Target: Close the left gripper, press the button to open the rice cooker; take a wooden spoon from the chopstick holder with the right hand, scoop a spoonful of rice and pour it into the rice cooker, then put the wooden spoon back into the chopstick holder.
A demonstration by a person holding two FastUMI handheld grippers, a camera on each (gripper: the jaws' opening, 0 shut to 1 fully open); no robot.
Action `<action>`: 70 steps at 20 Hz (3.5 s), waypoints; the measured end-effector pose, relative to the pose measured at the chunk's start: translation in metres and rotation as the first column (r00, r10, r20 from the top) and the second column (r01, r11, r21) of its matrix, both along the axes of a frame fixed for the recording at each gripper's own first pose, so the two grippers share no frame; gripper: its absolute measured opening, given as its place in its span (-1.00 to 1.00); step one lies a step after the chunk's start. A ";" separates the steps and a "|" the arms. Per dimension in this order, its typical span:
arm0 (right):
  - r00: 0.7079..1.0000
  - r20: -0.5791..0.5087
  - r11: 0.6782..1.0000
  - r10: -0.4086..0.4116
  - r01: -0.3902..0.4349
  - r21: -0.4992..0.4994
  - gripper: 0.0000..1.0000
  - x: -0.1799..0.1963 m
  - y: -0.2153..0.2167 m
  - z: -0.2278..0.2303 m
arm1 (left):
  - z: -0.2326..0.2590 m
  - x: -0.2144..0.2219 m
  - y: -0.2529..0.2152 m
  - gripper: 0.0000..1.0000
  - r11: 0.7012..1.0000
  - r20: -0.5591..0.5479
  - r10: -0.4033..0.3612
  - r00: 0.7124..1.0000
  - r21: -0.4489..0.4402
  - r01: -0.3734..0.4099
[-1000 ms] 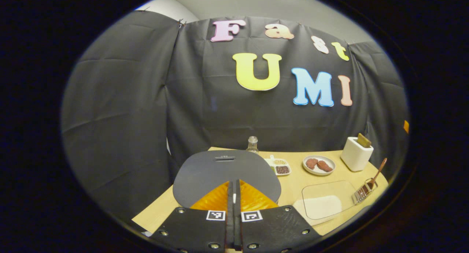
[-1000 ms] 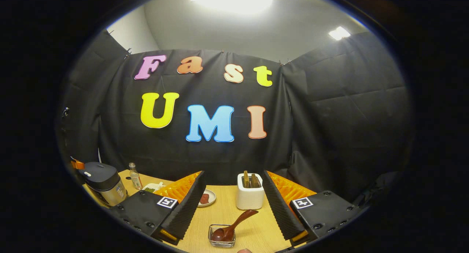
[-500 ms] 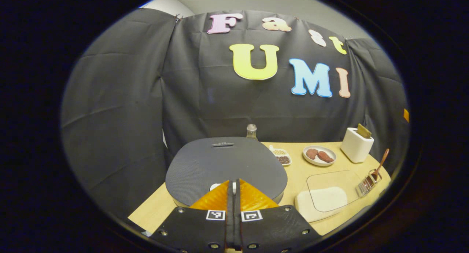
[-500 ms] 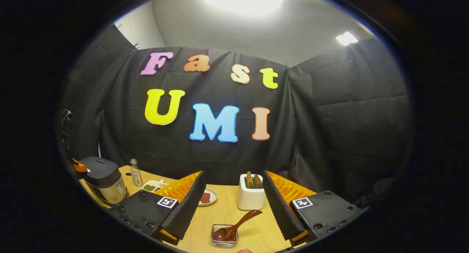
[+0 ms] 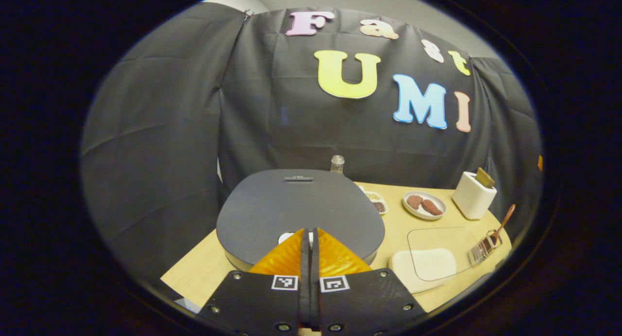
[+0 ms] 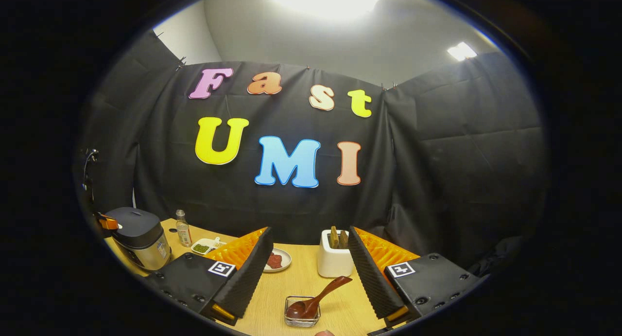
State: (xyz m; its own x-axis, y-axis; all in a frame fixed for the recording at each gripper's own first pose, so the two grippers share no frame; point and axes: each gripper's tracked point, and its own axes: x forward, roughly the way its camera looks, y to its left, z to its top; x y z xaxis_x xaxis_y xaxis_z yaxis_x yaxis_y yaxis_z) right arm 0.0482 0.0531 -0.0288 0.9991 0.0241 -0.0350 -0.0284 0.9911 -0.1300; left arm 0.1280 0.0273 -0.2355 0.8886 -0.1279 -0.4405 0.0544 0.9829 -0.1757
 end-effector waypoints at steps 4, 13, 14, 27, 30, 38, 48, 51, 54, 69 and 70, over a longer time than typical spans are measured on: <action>1.000 0.007 1.000 -0.003 0.003 -0.011 0.94 -0.002 -0.004 0.005 | 0.012 0.004 -0.002 -0.95 1.000 0.026 -0.011 1.000 0.022 0.010; 1.000 0.013 1.000 0.005 -0.005 -0.001 0.94 -0.003 -0.004 0.006 | 0.096 0.022 0.011 -0.95 0.991 0.220 0.019 0.975 0.123 -0.047; 1.000 0.009 1.000 0.004 -0.004 0.006 0.95 -0.002 -0.005 0.004 | 0.111 0.024 0.013 -0.95 0.989 0.258 0.025 0.966 0.136 -0.062; 0.998 -0.056 0.996 0.003 0.003 0.092 0.95 0.014 -0.027 -0.019 | 0.219 -0.020 0.034 0.06 0.984 0.469 0.132 0.873 0.044 -0.172; 0.992 -0.123 0.993 -0.010 0.024 0.117 0.96 0.028 -0.038 -0.042 | 0.234 -0.037 0.044 0.76 0.977 0.492 0.151 0.857 0.056 -0.205; 0.952 -0.302 0.983 -0.037 0.089 0.161 0.95 0.059 -0.059 -0.109 | 0.241 -0.068 0.070 0.81 0.963 0.487 0.189 0.853 0.079 -0.258; 0.862 -0.508 0.937 -0.002 0.179 0.300 0.96 0.079 -0.064 -0.184 | 0.236 -0.091 0.083 0.81 0.948 0.458 0.212 0.863 0.119 -0.296; 0.830 -0.558 0.910 0.016 0.220 0.352 0.94 0.079 -0.064 -0.202 | 0.238 -0.095 0.083 0.77 0.945 0.457 0.221 0.861 0.116 -0.305; 0.795 -0.605 0.872 0.048 0.262 0.414 0.71 0.077 -0.060 -0.220 | 0.238 -0.095 0.086 0.76 0.942 0.456 0.221 0.862 0.130 -0.310; 0.769 -0.632 0.818 0.101 0.297 0.492 -0.74 0.071 -0.045 -0.226 | 0.227 -0.098 0.103 0.76 0.940 0.425 0.234 0.874 0.132 -0.315; 0.777 -0.622 0.828 0.094 0.286 0.483 -0.73 0.069 -0.045 -0.222 | 0.228 -0.098 0.103 0.76 0.941 0.425 0.233 0.875 0.128 -0.313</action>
